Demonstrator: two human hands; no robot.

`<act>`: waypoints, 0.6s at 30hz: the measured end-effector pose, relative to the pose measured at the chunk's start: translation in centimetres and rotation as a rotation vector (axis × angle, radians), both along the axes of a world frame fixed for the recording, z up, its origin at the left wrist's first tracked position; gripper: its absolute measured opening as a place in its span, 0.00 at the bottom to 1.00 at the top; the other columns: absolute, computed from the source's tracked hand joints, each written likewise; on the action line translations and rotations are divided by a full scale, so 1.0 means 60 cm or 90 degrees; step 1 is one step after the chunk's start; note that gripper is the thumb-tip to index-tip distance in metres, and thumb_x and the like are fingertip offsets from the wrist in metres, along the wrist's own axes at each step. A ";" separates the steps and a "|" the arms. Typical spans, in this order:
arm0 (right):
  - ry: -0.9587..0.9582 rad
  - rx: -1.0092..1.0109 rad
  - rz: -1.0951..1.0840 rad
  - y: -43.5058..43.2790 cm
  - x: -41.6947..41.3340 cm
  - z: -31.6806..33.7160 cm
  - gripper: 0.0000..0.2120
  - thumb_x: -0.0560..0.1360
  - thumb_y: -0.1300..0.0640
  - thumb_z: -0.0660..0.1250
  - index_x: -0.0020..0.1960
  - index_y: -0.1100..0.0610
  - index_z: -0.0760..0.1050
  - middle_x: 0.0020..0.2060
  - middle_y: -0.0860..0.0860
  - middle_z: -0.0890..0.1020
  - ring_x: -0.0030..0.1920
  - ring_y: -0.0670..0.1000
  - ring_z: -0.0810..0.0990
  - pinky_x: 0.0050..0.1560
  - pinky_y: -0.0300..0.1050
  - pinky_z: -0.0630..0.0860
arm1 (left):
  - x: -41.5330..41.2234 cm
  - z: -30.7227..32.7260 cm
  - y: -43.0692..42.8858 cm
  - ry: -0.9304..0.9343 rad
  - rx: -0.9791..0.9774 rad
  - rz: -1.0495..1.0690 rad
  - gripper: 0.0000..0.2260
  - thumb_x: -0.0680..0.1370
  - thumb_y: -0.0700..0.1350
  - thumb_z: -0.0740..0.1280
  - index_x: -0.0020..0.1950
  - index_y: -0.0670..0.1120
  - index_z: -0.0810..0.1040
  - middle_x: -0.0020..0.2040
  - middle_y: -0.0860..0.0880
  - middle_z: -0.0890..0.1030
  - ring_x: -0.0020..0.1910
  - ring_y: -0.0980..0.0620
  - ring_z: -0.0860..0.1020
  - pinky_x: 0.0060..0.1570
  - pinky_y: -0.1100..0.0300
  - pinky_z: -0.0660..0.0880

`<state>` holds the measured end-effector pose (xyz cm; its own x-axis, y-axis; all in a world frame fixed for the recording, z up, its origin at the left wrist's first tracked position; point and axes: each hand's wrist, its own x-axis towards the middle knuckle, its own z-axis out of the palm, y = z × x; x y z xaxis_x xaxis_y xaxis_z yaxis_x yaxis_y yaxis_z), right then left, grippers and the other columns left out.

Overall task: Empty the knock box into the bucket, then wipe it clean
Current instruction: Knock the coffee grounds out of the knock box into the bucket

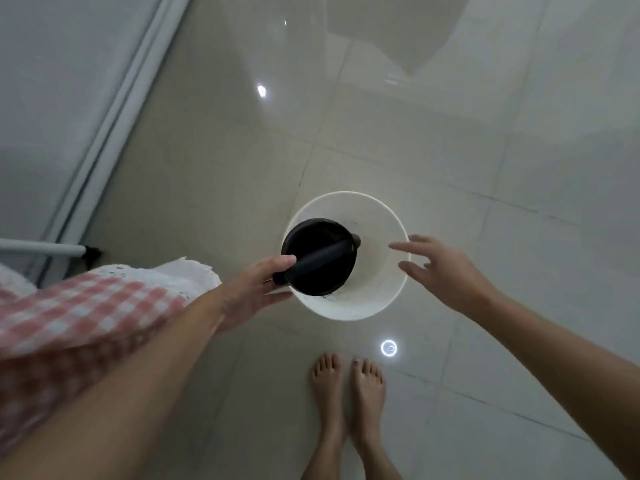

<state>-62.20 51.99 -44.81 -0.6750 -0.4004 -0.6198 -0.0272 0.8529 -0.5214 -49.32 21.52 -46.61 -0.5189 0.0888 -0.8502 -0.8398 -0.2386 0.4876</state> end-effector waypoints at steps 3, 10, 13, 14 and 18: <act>-0.013 0.085 0.008 0.017 0.009 -0.085 0.24 0.80 0.48 0.66 0.74 0.38 0.67 0.79 0.55 0.62 0.73 0.59 0.71 0.72 0.57 0.66 | -0.013 -0.069 -0.004 -0.003 -0.014 0.012 0.45 0.58 0.62 0.85 0.72 0.45 0.80 0.70 0.47 0.84 0.70 0.48 0.81 0.67 0.52 0.79; -0.014 0.064 -0.064 0.030 -0.012 -0.212 0.30 0.78 0.51 0.70 0.76 0.41 0.64 0.57 0.51 0.79 0.45 0.52 0.84 0.48 0.52 0.84 | -0.058 -0.167 0.018 0.065 -0.053 0.056 0.37 0.58 0.56 0.82 0.64 0.44 0.80 0.57 0.49 0.87 0.60 0.50 0.84 0.55 0.61 0.83; -0.034 0.060 -0.046 0.039 -0.014 -0.226 0.35 0.77 0.55 0.71 0.79 0.42 0.59 0.51 0.49 0.80 0.39 0.48 0.85 0.39 0.48 0.85 | -0.068 -0.182 0.030 0.089 -0.121 0.094 0.42 0.58 0.55 0.83 0.68 0.46 0.75 0.65 0.46 0.83 0.63 0.49 0.85 0.55 0.59 0.84; -0.040 0.056 -0.041 0.038 -0.013 -0.227 0.37 0.77 0.56 0.71 0.79 0.42 0.57 0.50 0.49 0.80 0.39 0.47 0.85 0.39 0.47 0.85 | -0.069 -0.181 0.033 0.104 -0.163 0.075 0.46 0.57 0.57 0.85 0.71 0.47 0.74 0.67 0.47 0.83 0.63 0.50 0.84 0.59 0.56 0.82; -0.044 0.051 -0.027 0.032 -0.003 -0.230 0.41 0.77 0.57 0.71 0.81 0.42 0.50 0.49 0.53 0.81 0.39 0.50 0.84 0.43 0.49 0.85 | -0.074 -0.165 0.053 0.164 -0.329 -0.028 0.45 0.64 0.50 0.86 0.77 0.47 0.70 0.68 0.52 0.79 0.66 0.55 0.80 0.63 0.63 0.79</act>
